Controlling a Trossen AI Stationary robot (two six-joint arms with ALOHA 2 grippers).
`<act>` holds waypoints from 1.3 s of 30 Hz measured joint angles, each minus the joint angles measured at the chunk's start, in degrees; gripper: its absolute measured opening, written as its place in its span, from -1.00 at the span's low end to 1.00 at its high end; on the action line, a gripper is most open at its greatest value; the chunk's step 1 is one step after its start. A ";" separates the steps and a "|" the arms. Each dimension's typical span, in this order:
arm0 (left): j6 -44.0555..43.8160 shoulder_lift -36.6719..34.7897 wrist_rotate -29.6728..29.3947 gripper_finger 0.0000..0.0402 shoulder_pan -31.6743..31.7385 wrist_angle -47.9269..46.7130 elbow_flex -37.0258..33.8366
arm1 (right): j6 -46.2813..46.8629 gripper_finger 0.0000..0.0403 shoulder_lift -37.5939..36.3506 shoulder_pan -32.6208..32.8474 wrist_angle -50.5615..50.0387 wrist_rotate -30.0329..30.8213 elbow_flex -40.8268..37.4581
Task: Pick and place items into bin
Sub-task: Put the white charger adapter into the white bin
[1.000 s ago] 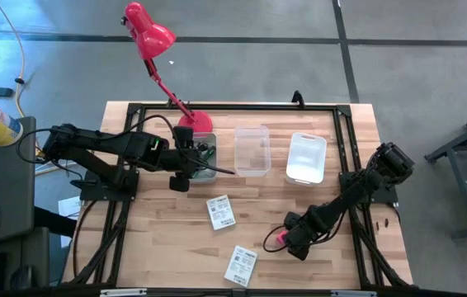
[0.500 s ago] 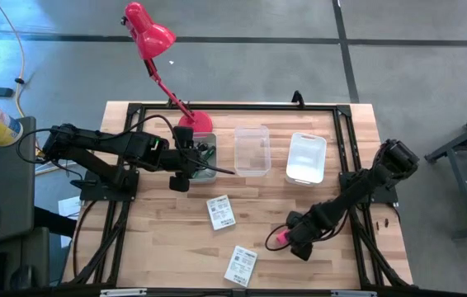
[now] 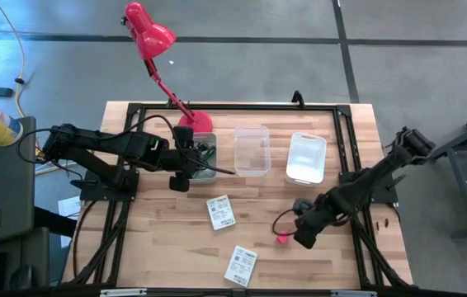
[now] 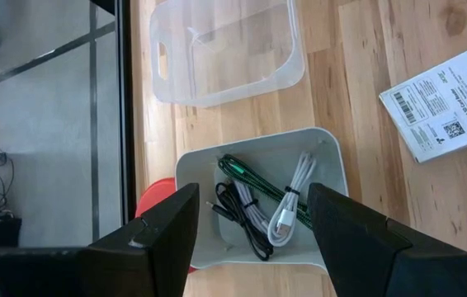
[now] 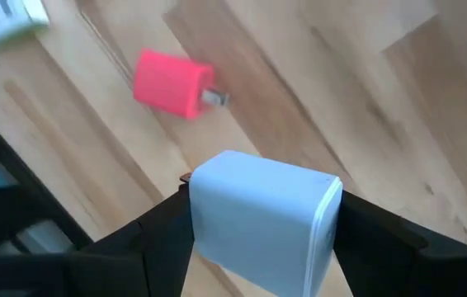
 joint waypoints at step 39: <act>-0.04 0.00 -0.68 0.08 0.01 3.30 -0.02 | -33.24 0.22 -14.58 -39.24 -17.34 12.17 0.00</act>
